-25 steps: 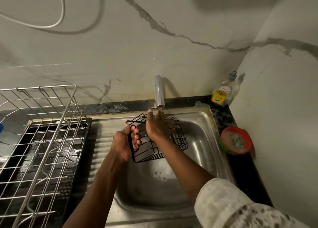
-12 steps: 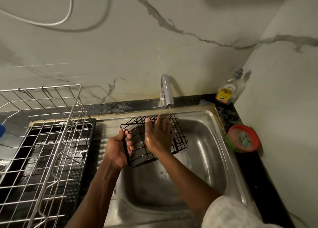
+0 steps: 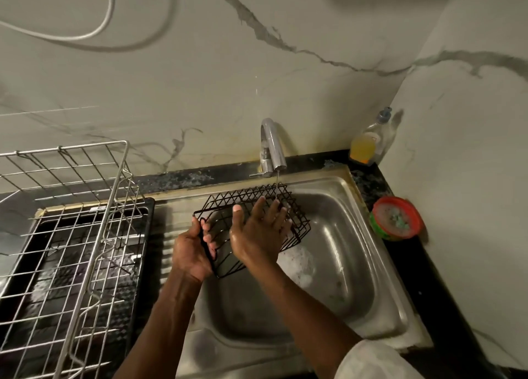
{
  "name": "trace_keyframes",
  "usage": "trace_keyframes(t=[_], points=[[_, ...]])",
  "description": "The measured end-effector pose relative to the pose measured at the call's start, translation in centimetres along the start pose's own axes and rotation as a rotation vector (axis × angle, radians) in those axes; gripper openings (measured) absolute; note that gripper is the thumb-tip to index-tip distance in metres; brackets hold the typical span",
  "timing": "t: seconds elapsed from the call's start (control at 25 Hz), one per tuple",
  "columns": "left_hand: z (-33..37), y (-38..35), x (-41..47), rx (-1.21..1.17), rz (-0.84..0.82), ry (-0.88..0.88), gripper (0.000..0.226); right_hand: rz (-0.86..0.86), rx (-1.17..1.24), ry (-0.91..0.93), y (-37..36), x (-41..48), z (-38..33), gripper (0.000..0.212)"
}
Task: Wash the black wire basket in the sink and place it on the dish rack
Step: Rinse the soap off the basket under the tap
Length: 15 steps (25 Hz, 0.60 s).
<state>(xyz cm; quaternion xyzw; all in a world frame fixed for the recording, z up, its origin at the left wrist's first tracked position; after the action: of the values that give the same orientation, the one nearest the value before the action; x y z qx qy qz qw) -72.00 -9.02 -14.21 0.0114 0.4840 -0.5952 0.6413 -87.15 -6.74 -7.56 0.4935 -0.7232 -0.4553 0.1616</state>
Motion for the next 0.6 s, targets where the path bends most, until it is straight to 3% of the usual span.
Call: trace_keyframes(t=[0.12,0.28,0.36,0.4,0.52,0.6], points=[[0.2,-1.8,-1.8,-0.082,-0.074,-0.009,0.059,0.006,-0.122,0.207,1.7,1.8,-2.4,0.081],[0.4,-2.1,-3.0,-0.183,-0.208,0.010,0.058,0.002,-0.181,0.284,5.4,6.7,-0.7,0.054],[-0.3,-2.2,-3.4,-0.200,-0.348,0.051,0.061,-0.007,0.045,0.150,7.1,8.5,1.6,0.050],[-0.7,-2.0,-3.4,-0.193,-0.373,0.055,0.061,-0.023,0.213,0.013,7.4,9.2,3.2,0.057],[-0.2,-1.0,-3.2,-0.178,-0.258,-0.015,0.055,-0.247,0.471,-0.291,5.8,8.7,6.6,0.093],[0.4,-0.8,-3.4,-0.164,-0.135,-0.039,0.047,-0.359,0.625,-0.346,4.7,8.1,7.8,0.105]])
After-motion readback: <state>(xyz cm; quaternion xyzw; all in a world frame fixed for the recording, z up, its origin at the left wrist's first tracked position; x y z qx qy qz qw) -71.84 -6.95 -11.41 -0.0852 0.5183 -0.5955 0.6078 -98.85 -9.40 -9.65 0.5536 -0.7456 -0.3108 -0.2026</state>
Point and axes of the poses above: each hand's wrist, its own x-axis towards the middle knuckle, its own y-axis out of the back of the hand, z = x × y, the point moved 10 cm from there along x, towards the middle knuckle, and after that the axes turned 6 degrees about z, right-handed, at the moved point
